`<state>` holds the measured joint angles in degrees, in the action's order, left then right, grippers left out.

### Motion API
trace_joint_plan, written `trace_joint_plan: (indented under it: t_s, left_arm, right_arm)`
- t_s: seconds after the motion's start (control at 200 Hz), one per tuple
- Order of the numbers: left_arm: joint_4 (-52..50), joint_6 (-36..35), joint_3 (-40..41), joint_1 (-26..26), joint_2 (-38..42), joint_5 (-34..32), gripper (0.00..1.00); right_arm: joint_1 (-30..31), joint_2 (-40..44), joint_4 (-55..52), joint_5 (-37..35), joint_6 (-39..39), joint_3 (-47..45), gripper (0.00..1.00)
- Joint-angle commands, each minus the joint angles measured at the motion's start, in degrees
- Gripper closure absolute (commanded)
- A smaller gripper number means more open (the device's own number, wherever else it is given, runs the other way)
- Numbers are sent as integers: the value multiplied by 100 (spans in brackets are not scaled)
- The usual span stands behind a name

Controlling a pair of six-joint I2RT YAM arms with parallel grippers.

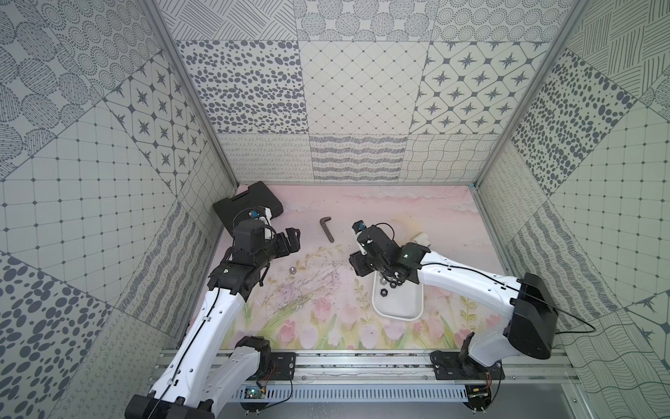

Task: Put the nuts on the desktop into the storage box
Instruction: Pick up the nut from the center of the board.

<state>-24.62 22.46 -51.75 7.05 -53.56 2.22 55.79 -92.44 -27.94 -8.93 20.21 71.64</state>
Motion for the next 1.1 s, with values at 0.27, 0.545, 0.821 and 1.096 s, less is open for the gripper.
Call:
trace_joint_plan:
  t_s: [0.27, 0.545, 0.821, 1.096]
  left_arm:
    - [-5, 148, -135, 3, 30, -300, 1]
    - [-350, 145, -401, 5, -43, -451, 1]
    - [-312, 101, -323, -2, -4, -382, 1]
    - [-271, 44, -292, 5, -13, -362, 1]
  right_arm:
    - [607, -2682, 1828, 1014, -280, 1651, 26]
    - [791, -3932, 1828, 795, -505, 2895, 25]
    - [828, -4651, 1146, 355, -752, 3860, 26]
    - [872, -5009, 928, 88, -913, 4159, 33]
